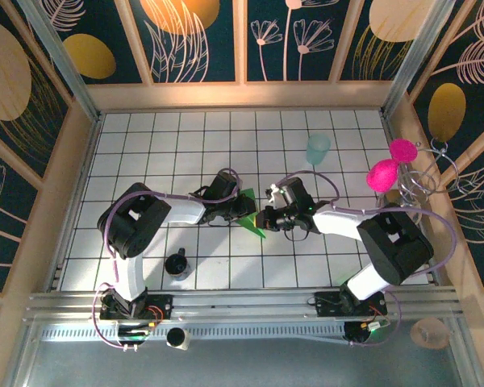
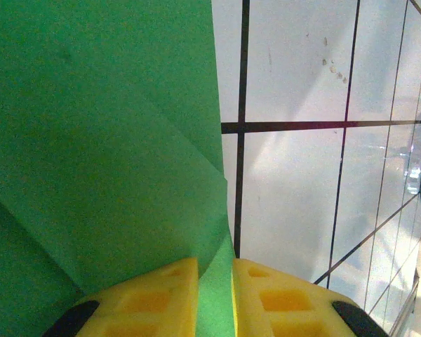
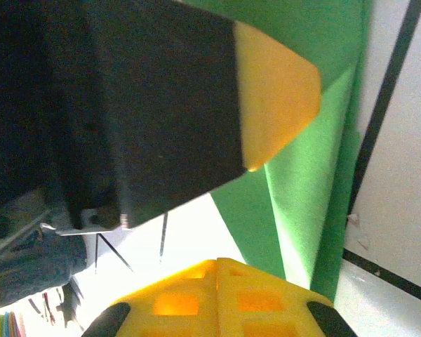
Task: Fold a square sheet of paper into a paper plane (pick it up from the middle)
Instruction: Fourth fold the wing at the center of the table.
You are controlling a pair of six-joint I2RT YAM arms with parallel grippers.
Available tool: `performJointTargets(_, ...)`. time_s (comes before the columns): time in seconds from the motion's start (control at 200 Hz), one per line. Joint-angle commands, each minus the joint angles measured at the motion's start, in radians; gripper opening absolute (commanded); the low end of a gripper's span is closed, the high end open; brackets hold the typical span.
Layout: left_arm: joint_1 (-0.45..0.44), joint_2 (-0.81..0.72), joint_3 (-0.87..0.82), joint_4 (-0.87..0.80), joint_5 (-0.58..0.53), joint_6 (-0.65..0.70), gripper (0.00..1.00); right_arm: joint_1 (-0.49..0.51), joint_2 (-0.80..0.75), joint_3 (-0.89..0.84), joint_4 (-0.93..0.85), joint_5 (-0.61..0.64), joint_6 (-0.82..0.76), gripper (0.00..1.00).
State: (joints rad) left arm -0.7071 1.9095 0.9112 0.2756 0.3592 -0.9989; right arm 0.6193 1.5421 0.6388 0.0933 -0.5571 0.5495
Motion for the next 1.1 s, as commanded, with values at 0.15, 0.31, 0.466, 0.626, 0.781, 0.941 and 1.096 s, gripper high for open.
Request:
performJointTargets(0.15, 0.004, 0.040, 0.000, -0.096, -0.040, 0.003, 0.22, 0.011, 0.043, -0.015, -0.052, 0.003, 0.009, 0.07)
performJointTargets(0.31, 0.003, 0.046, 0.002, -0.104, -0.042, -0.001, 0.22, 0.011, 0.063, -0.016, -0.070, 0.019, 0.002, 0.07)
performJointTargets(0.466, 0.003, 0.051, 0.003, -0.119, -0.049, -0.001, 0.21, 0.011, 0.077, -0.017, -0.069, 0.023, -0.002, 0.07)
performJointTargets(0.626, 0.004, 0.057, 0.005, -0.131, -0.053, -0.001, 0.22, 0.012, 0.094, -0.022, -0.070, 0.029, -0.005, 0.07)
performJointTargets(0.781, 0.003, 0.065, 0.013, -0.165, -0.071, -0.003, 0.22, 0.012, 0.106, -0.031, -0.079, 0.037, -0.010, 0.06)
performJointTargets(0.941, 0.003, 0.069, 0.013, -0.205, -0.100, -0.004, 0.22, 0.012, 0.096, -0.068, -0.098, 0.030, -0.013, 0.05)
performJointTargets(1.096, 0.003, 0.064, 0.004, -0.206, -0.107, -0.006, 0.21, 0.012, 0.024, -0.143, -0.115, 0.010, -0.004, 0.05)
